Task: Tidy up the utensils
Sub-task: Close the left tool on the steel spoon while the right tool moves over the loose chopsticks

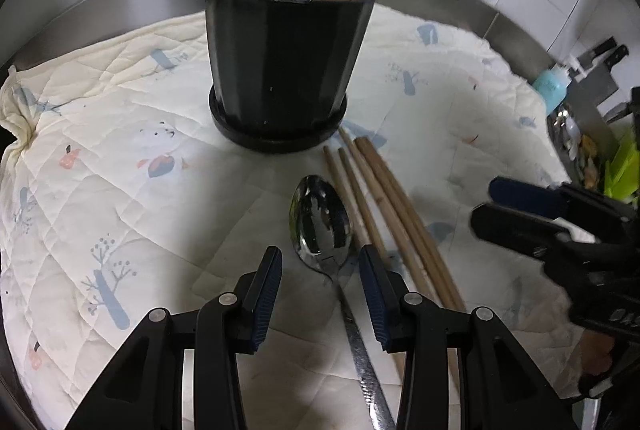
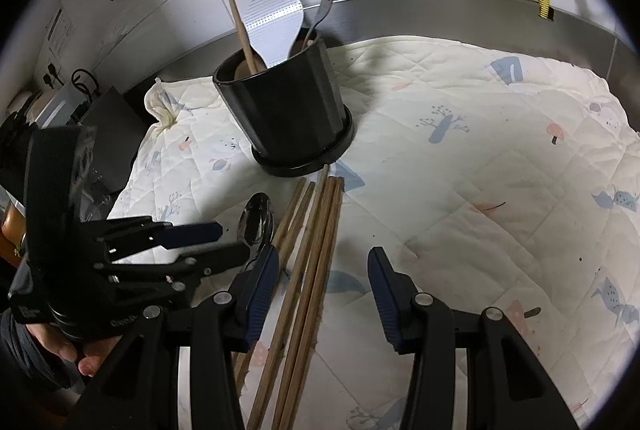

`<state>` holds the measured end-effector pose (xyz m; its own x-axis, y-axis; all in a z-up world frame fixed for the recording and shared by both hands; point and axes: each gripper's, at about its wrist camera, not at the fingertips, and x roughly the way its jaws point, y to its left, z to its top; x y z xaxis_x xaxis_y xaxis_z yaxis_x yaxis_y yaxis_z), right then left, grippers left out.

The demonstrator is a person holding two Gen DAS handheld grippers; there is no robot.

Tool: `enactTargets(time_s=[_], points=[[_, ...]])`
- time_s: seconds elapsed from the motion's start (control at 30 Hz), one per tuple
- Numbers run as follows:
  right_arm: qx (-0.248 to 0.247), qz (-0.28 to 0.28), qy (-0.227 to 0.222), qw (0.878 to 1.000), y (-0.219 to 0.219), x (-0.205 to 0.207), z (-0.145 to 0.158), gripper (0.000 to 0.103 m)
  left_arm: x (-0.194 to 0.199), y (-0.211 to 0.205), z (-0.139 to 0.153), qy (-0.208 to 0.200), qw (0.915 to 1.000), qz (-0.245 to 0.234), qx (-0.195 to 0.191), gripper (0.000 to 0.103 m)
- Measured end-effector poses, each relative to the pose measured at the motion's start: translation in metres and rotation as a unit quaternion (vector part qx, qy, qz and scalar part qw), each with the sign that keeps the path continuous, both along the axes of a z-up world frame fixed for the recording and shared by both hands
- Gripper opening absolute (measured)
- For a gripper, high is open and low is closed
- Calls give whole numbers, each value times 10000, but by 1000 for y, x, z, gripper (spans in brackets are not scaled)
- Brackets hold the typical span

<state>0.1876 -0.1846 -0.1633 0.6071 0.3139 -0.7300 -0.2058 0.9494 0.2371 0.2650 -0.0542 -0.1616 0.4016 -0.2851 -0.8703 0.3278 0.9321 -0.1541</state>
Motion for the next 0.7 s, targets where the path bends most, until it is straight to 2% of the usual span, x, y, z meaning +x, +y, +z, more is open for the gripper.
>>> enactTargets(time_s=[0.13, 0.7], points=[[68, -19, 10, 10000, -2, 0, -2, 51, 5, 0, -8, 100, 9999, 31, 37, 43], [144, -148, 140, 9997, -10, 2, -12, 51, 22, -32, -15, -45, 9985, -82, 545, 43]])
